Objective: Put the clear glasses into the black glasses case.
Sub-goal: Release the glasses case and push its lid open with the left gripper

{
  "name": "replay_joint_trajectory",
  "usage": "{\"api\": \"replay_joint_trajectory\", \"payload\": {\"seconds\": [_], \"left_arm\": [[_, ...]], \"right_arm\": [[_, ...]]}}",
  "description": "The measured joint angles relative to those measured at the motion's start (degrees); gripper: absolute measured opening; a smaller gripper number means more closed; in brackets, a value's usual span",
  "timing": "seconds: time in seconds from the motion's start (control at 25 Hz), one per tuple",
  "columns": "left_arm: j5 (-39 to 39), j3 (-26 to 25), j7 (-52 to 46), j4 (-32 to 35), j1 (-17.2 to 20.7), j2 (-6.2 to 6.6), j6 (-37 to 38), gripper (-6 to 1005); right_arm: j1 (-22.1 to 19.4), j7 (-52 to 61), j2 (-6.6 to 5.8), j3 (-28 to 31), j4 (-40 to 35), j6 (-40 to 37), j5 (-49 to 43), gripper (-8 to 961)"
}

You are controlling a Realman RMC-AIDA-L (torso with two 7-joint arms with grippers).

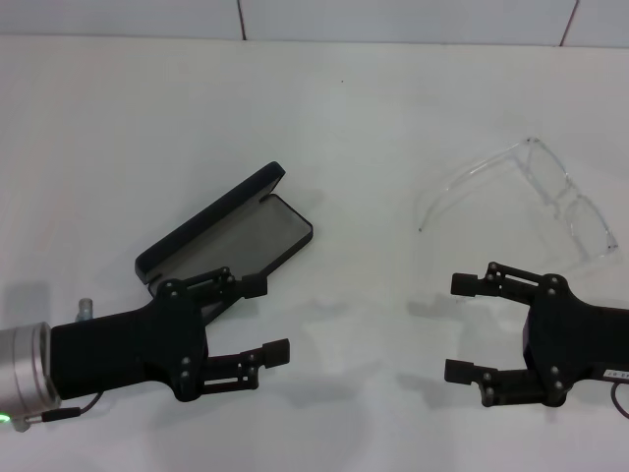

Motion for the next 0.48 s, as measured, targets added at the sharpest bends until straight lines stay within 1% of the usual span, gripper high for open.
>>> {"api": "replay_joint_trajectory", "payload": {"seconds": [0.48], "left_arm": [[-0.11,-0.04,0.0,0.0,0.0,-0.01,0.0,815]], "right_arm": [[0.0,0.0,0.0,0.0,0.0,0.0,0.0,874]]}}
